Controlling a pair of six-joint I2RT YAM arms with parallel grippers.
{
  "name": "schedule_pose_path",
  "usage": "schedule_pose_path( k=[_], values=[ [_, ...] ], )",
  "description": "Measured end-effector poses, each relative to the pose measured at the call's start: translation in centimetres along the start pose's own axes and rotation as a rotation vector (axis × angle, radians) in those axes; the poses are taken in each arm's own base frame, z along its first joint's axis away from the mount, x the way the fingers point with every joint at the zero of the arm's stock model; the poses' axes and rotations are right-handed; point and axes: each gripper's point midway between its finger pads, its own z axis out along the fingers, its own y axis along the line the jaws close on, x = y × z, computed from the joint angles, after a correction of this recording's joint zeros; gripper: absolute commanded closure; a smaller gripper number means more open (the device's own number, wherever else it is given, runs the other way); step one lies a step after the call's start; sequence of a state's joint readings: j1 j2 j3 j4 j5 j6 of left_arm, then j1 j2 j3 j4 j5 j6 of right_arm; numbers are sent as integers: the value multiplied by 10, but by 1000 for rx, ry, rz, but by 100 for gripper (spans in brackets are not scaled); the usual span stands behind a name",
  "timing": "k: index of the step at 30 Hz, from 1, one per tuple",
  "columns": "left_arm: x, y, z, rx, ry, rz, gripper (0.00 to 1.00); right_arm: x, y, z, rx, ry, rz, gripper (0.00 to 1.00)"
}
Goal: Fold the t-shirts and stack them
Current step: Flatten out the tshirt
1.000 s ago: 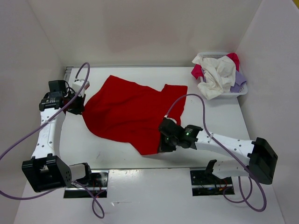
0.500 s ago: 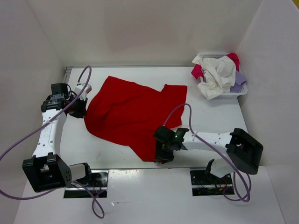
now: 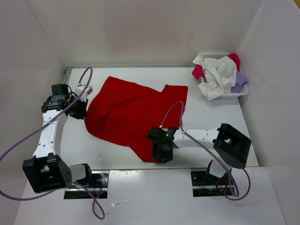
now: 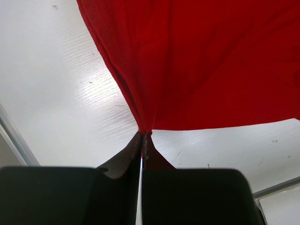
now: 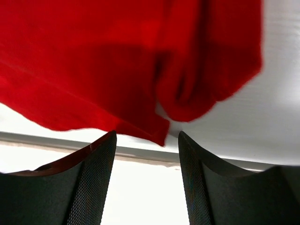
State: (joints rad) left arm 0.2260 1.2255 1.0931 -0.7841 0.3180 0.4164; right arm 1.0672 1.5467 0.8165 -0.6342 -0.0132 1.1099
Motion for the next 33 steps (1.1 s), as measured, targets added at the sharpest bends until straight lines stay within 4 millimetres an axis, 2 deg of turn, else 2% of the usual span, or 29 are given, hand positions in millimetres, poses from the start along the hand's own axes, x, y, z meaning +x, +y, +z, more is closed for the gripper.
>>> schedule_pose_path(
  k=[2, 3, 6, 7, 14, 17, 19, 21, 22, 23, 24, 25, 26, 28, 30, 32, 33],
  values=[
    [1, 0, 0, 2, 2, -1, 100, -2, 6, 2, 10, 7, -8, 54],
    [1, 0, 0, 2, 2, -1, 100, -3, 10, 4, 13, 8, -16, 69],
    [1, 0, 0, 1, 2, -1, 100, -3, 17, 8, 8, 11, -37, 96],
    [1, 0, 1, 1, 1, -1, 100, -3, 19, 8, 5, 13, -42, 99],
    [1, 0, 1, 0, 3, -1, 100, -4, 21, 8, -6, 2, -48, 99],
    [1, 0, 1, -1, 3, -1, 100, -14, 17, 3, 10, -58, -64, 99],
    [-1, 1, -1, -5, 1, 0, 100, -29, 15, -12, 38, -109, -74, 99],
    [-14, 5, -11, -22, -24, 8, 100, -60, 30, -47, 13, -205, -68, 99],
    [-26, 8, -23, -37, -45, 13, 100, -77, 41, -71, -8, -259, -63, 99],
    [-44, 13, -35, -63, -88, 29, 100, -100, 55, -103, -49, -335, -54, 99],
    [-71, 21, -55, -104, -158, 54, 100, -129, 72, -151, -106, -444, -34, 99],
    [-98, 27, -79, -150, -239, 85, 100, -147, 84, -186, -160, -524, -15, 99],
    [-117, 30, -99, -188, -300, 109, 100, -174, 92, -258, -243, -680, 24, 100],
    [-154, 31, -153, -283, -446, 168, 100, -183, 87, -311, -293, -786, 47, 100],
    [-170, 23, -201, -358, -551, 206, 100, -178, 64, -381, -362, -910, 67, 100],
    [-180, 12, -252, -439, -651, 237, 100, -171, 45, -413, -391, -963, 76, 100],
    [-183, 6, -285, -497, -707, 245, 100, -166, 33, -429, -396, -988, 77, 100]
  ],
)
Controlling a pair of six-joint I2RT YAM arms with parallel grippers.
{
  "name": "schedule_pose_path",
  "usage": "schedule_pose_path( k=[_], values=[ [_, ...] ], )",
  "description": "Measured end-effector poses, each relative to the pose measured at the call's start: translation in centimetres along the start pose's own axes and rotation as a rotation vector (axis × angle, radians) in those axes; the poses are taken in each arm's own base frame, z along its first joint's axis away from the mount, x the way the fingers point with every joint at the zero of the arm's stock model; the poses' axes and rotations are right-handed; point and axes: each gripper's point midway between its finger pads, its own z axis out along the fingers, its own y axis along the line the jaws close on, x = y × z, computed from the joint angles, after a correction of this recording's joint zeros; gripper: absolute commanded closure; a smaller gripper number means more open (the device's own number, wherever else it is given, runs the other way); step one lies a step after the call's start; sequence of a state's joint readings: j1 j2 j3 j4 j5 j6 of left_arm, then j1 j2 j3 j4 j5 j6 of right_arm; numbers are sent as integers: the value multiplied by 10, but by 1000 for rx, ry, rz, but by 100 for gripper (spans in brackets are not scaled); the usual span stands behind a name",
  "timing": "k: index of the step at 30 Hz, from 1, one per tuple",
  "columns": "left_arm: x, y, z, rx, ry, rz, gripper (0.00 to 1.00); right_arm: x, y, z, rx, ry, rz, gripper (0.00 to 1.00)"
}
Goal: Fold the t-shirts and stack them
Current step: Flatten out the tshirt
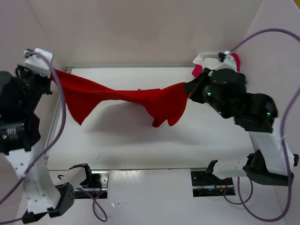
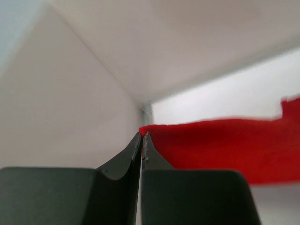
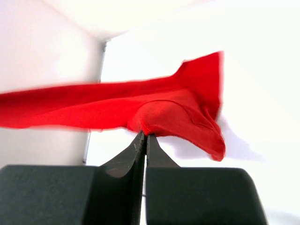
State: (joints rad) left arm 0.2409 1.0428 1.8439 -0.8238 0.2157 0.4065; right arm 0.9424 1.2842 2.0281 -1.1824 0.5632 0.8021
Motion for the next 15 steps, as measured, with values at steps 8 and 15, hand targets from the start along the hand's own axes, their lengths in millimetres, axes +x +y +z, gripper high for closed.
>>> schedule_pose_path(
  k=[8, 15],
  values=[
    [-91, 49, -98, -283, -239, 26, 100, -86, 2, -78, -128, -201, 36, 100],
    [-93, 47, -119, -308, -255, 14, 100, -126, 8, -97, -150, -326, -2, 100]
  ],
)
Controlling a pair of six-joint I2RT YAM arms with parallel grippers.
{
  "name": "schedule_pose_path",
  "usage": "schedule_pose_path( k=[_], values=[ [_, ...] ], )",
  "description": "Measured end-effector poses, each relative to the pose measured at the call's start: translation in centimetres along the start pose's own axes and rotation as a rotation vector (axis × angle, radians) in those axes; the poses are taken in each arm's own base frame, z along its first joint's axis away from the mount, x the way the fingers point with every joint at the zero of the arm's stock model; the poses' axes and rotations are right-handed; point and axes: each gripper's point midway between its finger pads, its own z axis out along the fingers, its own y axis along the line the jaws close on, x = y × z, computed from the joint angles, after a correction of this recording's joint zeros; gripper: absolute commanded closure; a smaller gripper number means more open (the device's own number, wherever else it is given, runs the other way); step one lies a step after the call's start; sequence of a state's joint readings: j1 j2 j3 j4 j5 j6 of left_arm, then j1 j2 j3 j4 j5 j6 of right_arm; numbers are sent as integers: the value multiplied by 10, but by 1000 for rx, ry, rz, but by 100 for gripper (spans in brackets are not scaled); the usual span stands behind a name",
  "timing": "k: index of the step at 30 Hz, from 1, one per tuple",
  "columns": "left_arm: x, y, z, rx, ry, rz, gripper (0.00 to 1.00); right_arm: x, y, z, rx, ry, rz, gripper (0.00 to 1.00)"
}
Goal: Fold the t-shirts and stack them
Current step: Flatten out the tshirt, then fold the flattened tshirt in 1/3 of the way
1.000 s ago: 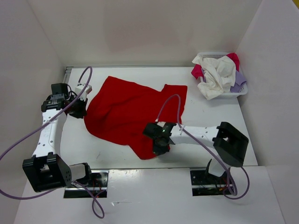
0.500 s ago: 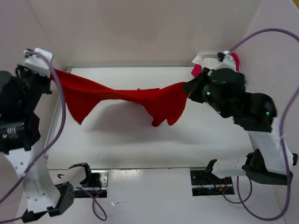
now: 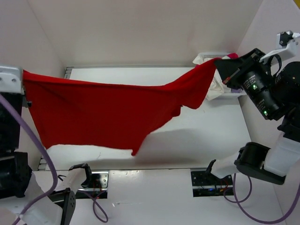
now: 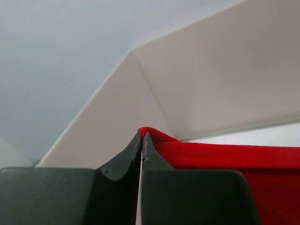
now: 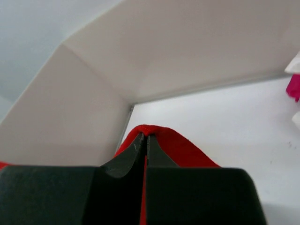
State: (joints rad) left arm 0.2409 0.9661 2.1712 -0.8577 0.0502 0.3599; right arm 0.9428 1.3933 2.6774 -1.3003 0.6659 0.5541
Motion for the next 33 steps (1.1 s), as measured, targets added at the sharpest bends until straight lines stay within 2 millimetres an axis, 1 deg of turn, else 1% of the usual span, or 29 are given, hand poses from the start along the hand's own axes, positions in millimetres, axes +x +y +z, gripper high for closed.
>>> schedule_pose_path(
  k=[2, 3, 5, 7, 9, 10, 11, 12, 13, 14, 15, 16, 17, 18, 19, 20, 21, 22, 23, 24, 25, 26, 27, 28, 30, 31, 33],
  values=[
    [15, -7, 10, 24, 46, -7, 100, -13, 6, 8, 10, -57, -8, 100],
    [23, -10, 18, 37, 71, -12, 100, -16, 8, 14, 23, -77, -19, 100],
    [42, -18, 40, 63, 125, -31, 100, -18, 5, 31, 87, -113, -84, 100],
    [64, -27, 68, 93, 185, -47, 100, -18, -4, 51, 165, -141, -157, 100],
    [91, -41, 96, 135, 250, -75, 100, -5, -8, 86, 240, -135, -246, 100],
    [103, -47, 106, 158, 276, -84, 100, -2, -10, 94, 258, -135, -267, 100],
    [120, -58, 120, 190, 315, -96, 100, 12, -12, 119, 291, -116, -312, 100],
    [138, -67, 130, 219, 356, -110, 100, 18, -13, 132, 300, -106, -327, 100],
    [162, -82, 142, 264, 411, -133, 100, 37, -19, 165, 306, -64, -351, 100],
    [176, -92, 148, 293, 445, -145, 100, 45, -24, 182, 314, -45, -360, 100],
    [195, -105, 155, 334, 486, -161, 100, 62, -44, 216, 340, 4, -374, 100],
    [218, -120, 161, 378, 537, -182, 100, 75, -63, 242, 361, 45, -376, 100],
    [238, -134, 166, 417, 582, -207, 100, 92, -88, 270, 387, 93, -377, 100],
    [255, -146, 169, 446, 617, -224, 100, 108, -113, 295, 411, 139, -375, 100],
    [269, -156, 171, 474, 648, -240, 100, 124, -135, 316, 417, 186, -364, 100],
    [283, -166, 174, 498, 674, -255, 100, 145, -162, 340, 427, 239, -344, 100],
    [303, -179, 180, 530, 713, -275, 100, 163, -183, 358, 430, 279, -326, 100],
    [317, -189, 185, 551, 736, -295, 100, 179, -204, 372, 433, 318, -307, 100],
    [336, -202, 194, 575, 761, -318, 100, 195, -222, 383, 431, 358, -288, 100],
    [346, -208, 198, 585, 773, -326, 100, 212, -240, 392, 434, 396, -270, 100],
    [366, -220, 205, 600, 803, -352, 100, 227, -254, 400, 430, 431, -253, 100],
    [378, -227, 209, 606, 818, -362, 100, 240, -265, 406, 425, 457, -236, 100],
    [399, -238, 214, 616, 847, -378, 100, 253, -274, 411, 416, 487, -220, 100],
    [412, -244, 216, 619, 867, -390, 100, 265, -281, 415, 406, 510, -206, 100],
    [444, -261, 221, 637, 916, -417, 100, 283, -289, 420, 380, 551, -181, 100],
    [459, -269, 225, 646, 932, -425, 100, 287, -292, 421, 372, 563, -171, 100],
    [478, -279, 228, 656, 957, -436, 100, 295, -292, 423, 348, 582, -158, 100]
  ],
)
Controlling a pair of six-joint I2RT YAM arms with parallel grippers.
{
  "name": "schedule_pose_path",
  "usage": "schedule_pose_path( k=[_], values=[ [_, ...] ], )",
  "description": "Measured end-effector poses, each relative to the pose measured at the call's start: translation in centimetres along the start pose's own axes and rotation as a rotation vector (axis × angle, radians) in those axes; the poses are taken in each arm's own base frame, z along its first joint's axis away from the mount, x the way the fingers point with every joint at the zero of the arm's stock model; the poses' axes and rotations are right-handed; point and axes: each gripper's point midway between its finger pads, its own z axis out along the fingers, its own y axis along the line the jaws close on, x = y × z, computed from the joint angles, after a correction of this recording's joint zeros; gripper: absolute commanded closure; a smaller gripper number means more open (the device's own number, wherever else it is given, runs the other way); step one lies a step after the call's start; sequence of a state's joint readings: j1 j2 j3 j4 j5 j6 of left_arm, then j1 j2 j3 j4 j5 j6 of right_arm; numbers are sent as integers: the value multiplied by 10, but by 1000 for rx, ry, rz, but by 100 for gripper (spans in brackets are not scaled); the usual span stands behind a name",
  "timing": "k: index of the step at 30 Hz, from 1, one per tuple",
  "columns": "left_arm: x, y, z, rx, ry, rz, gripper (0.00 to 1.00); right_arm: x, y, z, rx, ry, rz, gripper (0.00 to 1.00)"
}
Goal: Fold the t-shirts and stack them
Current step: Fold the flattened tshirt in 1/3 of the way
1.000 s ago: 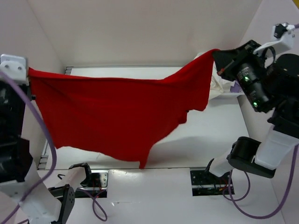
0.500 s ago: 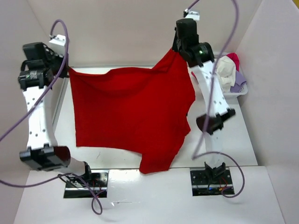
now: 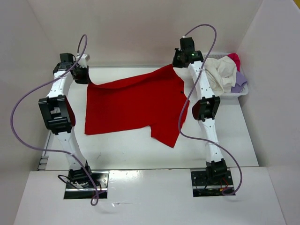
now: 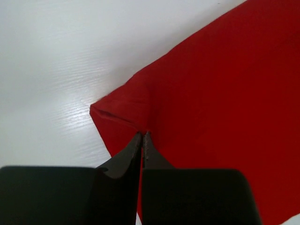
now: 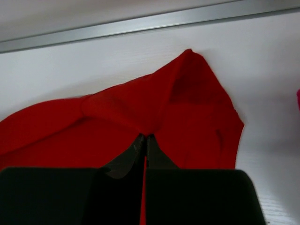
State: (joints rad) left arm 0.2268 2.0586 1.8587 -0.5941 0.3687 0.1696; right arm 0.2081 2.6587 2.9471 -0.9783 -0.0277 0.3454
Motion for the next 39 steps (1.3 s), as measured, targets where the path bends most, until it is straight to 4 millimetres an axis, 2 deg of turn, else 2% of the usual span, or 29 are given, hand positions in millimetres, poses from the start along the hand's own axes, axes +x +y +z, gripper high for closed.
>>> schedule_pose_path(
  k=[3, 8, 10, 15, 20, 25, 32, 36, 37, 38, 39],
  values=[
    [5, 6, 17, 1, 15, -18, 100, 1, 6, -1, -39, 9, 1, 100],
    [-5, 8, 13, -7, -6, 0, 100, 7, 9, -2, -69, 41, 7, 100],
    [0, 5, 8, -6, 5, 14, 100, 15, 5, -3, -70, 79, 18, 100],
    [40, -8, -14, -12, 85, 17, 100, 44, -26, -15, -19, 218, 63, 100],
    [71, -13, -18, -6, 159, 11, 100, 72, -57, -46, 47, 329, 97, 100],
    [99, -16, -15, -1, 231, -13, 100, 104, -58, -69, 45, 409, 99, 100],
    [106, -7, -17, -47, 259, 6, 100, 154, -62, -64, 18, 513, 133, 100],
    [108, -4, -17, -67, 267, 10, 100, 171, -66, -59, 8, 541, 150, 100],
    [109, -3, -17, -70, 269, 10, 100, 175, -67, -58, 10, 550, 153, 96],
    [112, -2, -16, -74, 276, 9, 98, 180, -68, -58, 10, 561, 158, 88],
    [115, -2, -16, -80, 284, 9, 93, 186, -70, -57, 13, 571, 162, 64]
  ],
)
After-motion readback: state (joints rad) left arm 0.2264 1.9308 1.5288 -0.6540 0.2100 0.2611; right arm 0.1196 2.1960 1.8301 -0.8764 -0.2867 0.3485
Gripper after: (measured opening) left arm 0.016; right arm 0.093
